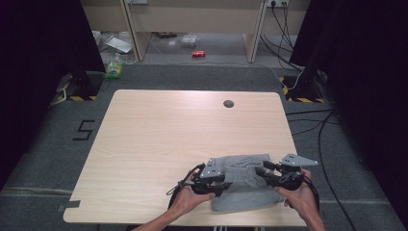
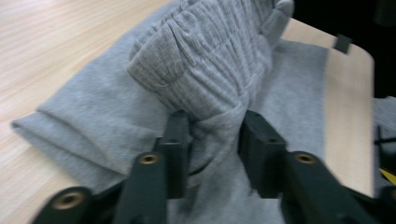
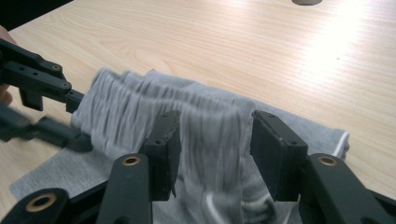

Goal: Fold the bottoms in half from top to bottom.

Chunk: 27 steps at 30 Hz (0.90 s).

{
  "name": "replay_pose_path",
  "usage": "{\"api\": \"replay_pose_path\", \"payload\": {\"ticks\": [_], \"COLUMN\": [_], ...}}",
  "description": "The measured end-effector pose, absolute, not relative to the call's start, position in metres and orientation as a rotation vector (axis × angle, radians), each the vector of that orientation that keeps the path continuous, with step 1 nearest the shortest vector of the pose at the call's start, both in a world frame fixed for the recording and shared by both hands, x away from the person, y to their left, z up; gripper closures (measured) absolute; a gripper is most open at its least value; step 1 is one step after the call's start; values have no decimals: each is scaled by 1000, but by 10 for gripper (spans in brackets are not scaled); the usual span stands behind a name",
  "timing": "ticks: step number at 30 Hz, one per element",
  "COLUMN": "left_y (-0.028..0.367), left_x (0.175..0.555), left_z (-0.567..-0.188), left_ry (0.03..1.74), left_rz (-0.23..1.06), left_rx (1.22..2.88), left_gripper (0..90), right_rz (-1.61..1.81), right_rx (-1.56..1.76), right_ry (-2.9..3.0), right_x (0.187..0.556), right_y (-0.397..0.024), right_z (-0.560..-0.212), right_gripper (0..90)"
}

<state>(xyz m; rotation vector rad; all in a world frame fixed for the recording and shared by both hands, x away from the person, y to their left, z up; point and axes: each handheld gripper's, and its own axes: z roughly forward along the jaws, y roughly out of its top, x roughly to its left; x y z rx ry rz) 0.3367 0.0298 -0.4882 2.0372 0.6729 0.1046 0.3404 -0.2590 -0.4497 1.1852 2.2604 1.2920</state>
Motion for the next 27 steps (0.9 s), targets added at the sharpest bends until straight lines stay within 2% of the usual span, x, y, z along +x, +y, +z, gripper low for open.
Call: {"api": "replay_pose_path", "payload": {"ticks": [3,5,13,27], "left_y": [32,34,40,55], "left_x": [335,336,345,369], "left_z": [-480,-474,-454,-451], "left_ry": [680,680,693,804], "left_rz": [90,92,127,135], "left_rx": [2003,1973,1924,1926], "left_gripper": [469,439,417,388], "right_rz": [1284,1296,1282,1234], "right_rx": [1187,1198,1199,1254], "right_ry": [2273,2267,2278,2287], "right_x": [345,348,356,381], "right_y": [-256,-254,-246,-232], "right_z": [-451,-451,-443,-438], "right_gripper": [496,479,446,412]}}
